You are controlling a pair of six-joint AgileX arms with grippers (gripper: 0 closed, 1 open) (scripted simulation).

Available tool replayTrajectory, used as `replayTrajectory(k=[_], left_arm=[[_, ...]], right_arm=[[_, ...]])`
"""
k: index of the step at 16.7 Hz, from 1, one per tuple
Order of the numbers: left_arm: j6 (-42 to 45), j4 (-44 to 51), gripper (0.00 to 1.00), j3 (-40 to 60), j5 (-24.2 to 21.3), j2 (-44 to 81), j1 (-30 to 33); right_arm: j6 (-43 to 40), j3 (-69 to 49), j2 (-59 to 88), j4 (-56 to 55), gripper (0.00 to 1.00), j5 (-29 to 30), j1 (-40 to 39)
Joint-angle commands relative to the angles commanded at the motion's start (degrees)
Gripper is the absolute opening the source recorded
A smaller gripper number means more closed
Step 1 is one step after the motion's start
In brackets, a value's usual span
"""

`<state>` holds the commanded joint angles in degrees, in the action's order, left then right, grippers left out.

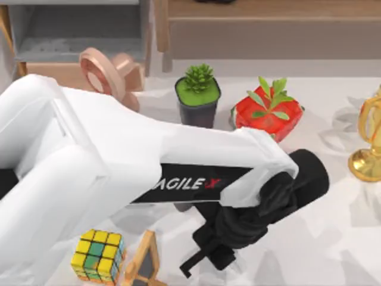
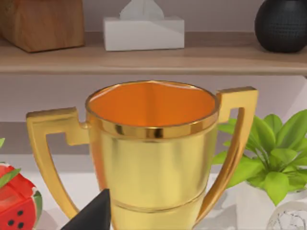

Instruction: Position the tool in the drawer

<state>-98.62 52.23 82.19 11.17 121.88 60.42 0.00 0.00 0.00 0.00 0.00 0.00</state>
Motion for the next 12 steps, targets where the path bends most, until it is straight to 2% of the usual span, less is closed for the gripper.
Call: replayTrajectory(k=[5,12], left_arm=[[0.0,0.2,0.0,0.2,0.0,-0.2,0.1],[0.0,5.9,0.0,3.4,0.0,-2.6,0.2]], right_arm=[[0.0,0.0,0.0,0.0,1.0,0.0,0.0],[0.0,0.0,0.0,0.0,1.0,0.0,0.0]])
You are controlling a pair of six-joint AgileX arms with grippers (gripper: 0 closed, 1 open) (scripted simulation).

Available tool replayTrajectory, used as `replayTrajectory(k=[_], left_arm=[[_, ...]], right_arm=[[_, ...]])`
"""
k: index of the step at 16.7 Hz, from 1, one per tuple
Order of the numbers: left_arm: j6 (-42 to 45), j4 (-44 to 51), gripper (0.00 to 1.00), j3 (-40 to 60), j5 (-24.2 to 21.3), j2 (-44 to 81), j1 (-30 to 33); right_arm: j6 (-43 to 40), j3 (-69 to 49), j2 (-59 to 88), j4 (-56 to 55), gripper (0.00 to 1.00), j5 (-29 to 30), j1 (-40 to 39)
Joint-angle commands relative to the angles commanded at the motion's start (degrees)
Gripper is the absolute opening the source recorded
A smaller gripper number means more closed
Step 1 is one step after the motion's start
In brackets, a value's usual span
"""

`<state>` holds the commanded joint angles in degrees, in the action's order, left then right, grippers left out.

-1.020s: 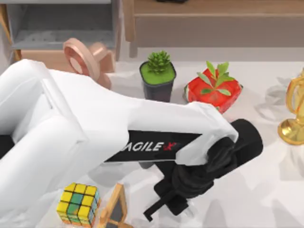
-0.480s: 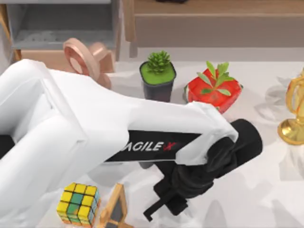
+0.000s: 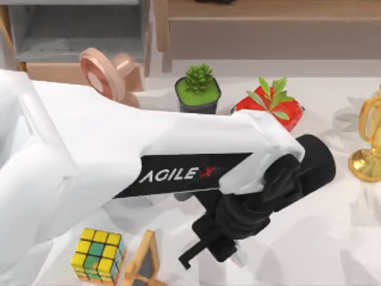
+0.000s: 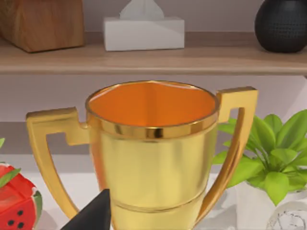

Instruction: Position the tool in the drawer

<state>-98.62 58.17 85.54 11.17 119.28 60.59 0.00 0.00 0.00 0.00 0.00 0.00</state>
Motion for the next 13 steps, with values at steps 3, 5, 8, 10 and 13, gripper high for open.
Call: replayTrajectory(k=[3,5,8,10,13], left_arm=[[0.1,-0.1,0.0,-0.1,0.0,0.2,0.0],[1.7,-0.3,0.0,0.9,0.4,-0.5,-1.3],[8.2,-0.9,0.0,4.9,2.0,-3.1,-6.5],[15.0,-1.2,0.0,8.4,3.4,-5.0,-11.9],[27.6,-1.3,0.0,13.8,5.8,-6.9,-21.8]], right_arm=[[0.0,0.0,0.0,0.0,1.0,0.0,0.0],[0.0,0.0,0.0,0.0,1.0,0.0,0.0],[0.0,0.0,0.0,0.0,1.0,0.0,0.0],[0.0,0.0,0.0,0.0,1.0,0.0,0.0],[0.0,0.0,0.0,0.0,1.0,0.0,0.0]])
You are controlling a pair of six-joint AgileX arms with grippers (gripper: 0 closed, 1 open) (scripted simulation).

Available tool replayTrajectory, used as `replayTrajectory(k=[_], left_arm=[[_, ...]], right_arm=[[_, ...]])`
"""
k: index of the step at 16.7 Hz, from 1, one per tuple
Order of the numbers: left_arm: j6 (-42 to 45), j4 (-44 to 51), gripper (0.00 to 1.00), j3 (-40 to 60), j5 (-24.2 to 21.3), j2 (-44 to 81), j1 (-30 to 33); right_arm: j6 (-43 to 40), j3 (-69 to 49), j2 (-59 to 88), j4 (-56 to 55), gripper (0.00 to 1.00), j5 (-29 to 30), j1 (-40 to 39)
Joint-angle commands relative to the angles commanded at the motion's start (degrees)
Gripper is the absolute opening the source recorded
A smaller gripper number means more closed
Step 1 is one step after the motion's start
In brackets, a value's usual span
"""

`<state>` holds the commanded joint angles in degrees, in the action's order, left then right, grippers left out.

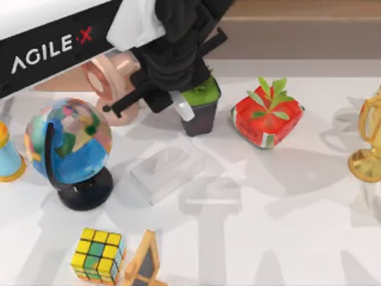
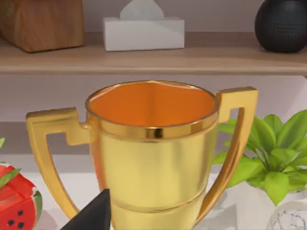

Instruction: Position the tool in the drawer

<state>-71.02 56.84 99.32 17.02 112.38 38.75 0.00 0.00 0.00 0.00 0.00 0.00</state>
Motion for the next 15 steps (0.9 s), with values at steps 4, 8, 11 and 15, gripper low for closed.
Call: replayTrajectory(k=[4,8,11,15], left_arm=[[20.1,0.9,0.0,5.4,2.9,0.6,-15.3],[41.3,2.0,0.0,9.2,3.9,4.1,-30.6],[56.2,1.8,0.0,12.1,2.5,7.4,-40.6],[73.2,0.3,0.0,15.4,-3.3,12.7,-50.5]], right_arm=[[0.0,0.0,0.0,0.0,1.0,0.0,0.0],[0.0,0.0,0.0,0.0,1.0,0.0,0.0],[0.0,0.0,0.0,0.0,1.0,0.0,0.0],[0.0,0.0,0.0,0.0,1.0,0.0,0.0]])
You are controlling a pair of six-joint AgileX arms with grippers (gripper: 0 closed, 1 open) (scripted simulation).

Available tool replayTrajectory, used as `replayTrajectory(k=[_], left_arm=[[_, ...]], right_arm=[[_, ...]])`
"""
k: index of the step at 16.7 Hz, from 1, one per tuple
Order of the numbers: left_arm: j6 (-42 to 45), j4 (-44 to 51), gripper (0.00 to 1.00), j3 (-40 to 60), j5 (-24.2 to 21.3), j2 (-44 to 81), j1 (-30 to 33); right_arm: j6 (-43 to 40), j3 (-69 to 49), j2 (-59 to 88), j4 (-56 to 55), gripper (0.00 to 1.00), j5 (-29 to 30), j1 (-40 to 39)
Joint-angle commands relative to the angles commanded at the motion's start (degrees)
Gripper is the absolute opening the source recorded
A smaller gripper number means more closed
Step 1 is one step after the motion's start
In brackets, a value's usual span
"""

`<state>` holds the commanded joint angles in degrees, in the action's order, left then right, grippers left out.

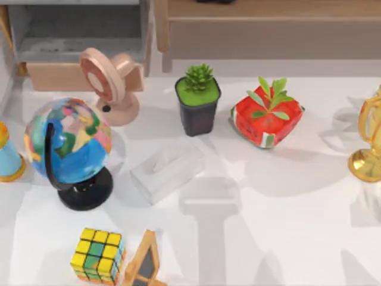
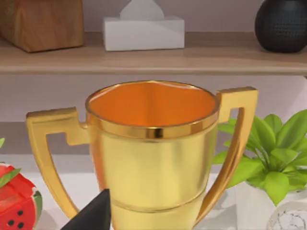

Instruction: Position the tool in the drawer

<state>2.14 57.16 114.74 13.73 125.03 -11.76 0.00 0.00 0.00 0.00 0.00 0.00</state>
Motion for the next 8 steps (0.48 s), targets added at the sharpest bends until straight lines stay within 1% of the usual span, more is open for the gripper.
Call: replayTrajectory(k=[4,6,8], left_arm=[[11.8,-1.0,0.0,0.8,-8.7,5.5,-5.7],[15.5,-0.7,0.0,0.3,-12.8,7.7,-7.3],[17.8,0.0,0.0,-0.6,-15.8,9.0,-8.1]], right_arm=[[0.0,0.0,0.0,0.0,1.0,0.0,0.0],[0.0,0.0,0.0,0.0,1.0,0.0,0.0],[0.0,0.0,0.0,0.0,1.0,0.0,0.0]])
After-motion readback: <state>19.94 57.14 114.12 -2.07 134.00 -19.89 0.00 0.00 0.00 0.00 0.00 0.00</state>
